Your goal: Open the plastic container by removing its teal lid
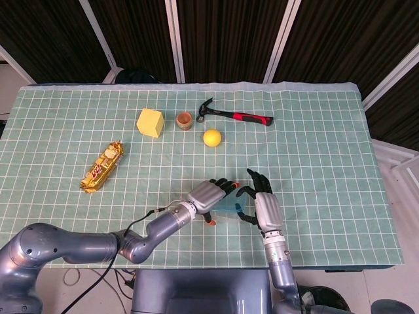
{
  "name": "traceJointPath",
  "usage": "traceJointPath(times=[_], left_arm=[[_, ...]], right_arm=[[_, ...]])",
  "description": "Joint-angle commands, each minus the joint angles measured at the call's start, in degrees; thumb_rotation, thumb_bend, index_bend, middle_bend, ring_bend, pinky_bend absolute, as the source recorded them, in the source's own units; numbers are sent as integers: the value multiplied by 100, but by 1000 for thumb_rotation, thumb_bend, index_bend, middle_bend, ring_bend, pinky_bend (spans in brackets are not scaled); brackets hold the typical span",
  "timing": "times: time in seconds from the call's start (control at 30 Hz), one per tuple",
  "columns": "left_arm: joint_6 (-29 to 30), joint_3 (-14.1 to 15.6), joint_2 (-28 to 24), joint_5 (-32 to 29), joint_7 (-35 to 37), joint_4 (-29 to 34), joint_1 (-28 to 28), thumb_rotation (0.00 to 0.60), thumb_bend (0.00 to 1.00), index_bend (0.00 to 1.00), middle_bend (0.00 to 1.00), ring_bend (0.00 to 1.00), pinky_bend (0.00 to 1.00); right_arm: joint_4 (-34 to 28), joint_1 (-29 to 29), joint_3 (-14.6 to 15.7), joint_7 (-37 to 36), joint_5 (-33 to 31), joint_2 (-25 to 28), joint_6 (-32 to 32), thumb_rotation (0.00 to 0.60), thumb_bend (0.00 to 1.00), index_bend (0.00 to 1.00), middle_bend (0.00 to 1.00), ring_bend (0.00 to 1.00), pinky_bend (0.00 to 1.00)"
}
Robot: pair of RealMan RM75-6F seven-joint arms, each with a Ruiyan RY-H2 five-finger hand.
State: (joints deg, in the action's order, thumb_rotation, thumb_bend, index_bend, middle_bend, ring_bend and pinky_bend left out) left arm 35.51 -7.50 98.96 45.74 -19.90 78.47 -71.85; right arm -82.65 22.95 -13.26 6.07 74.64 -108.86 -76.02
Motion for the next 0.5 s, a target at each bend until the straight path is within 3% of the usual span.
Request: traceJointPath(times=[0.03,0.5], left_arm=[[68,-19,-19,-4,5,20,12,600,29,0,0,0,149],[118,13,-165,71,58,192,73,600,20,0,0,0,132]], right_arm=[[2,-3,-11,19,-33,1,13,600,643,591,112,0,0],[66,-2,-12,137,-74,-68,-7,600,794,698,130,0,0]])
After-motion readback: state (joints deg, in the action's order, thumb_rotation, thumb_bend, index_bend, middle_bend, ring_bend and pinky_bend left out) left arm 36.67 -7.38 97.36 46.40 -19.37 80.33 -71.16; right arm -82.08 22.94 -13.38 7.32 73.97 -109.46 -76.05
